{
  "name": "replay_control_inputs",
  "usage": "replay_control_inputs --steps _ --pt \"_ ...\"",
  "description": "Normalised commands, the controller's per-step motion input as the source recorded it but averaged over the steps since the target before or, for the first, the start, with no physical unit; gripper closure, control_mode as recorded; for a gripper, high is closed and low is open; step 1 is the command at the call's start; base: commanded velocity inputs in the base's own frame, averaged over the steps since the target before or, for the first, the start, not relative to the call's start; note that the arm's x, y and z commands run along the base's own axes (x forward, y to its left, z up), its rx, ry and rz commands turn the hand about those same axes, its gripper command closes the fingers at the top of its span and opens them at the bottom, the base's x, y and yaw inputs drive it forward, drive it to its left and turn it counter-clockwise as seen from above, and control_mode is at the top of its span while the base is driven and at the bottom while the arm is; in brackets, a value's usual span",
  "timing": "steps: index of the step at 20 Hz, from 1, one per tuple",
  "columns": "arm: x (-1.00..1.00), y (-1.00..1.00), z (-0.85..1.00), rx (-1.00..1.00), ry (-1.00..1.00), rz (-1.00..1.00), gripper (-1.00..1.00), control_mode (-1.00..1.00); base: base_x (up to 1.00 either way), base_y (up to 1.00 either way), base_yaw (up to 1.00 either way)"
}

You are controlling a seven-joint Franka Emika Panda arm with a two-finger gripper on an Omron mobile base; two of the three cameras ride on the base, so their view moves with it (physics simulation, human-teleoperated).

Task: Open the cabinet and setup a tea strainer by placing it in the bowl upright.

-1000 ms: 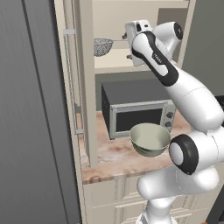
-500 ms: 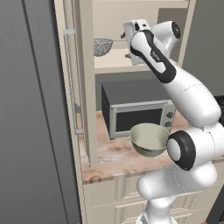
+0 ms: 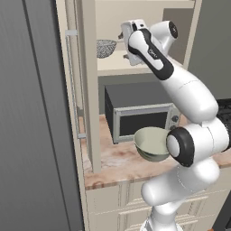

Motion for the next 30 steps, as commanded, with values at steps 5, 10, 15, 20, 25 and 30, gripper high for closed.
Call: replay_control_inputs --steps 5,10,15,20,25,30 --pt "0.21 0.13 0.00 0.00 0.02 0.01 -1.00 -1.00 0.00 0.00 0.00" --pt "0.19 0.09 0.00 0.00 0.02 0.01 -1.00 -1.00 0.00 0.00 0.00" --pt "0.22 0.12 0.00 0.00 0.03 0.01 -1.00 -1.00 0.00 0.00 0.00" --pt "0.21 0.10 0.00 0.00 0.02 0.02 -1.00 -1.00 0.00 0.00 0.00" --pt "0.19 0.07 0.00 0.00 0.03 0.02 -1.00 -1.00 0.00 0.00 0.00" --pt "0.14 0.00 0.00 0.00 0.04 0.02 -1.00 -1.00 0.00 0.00 0.00"
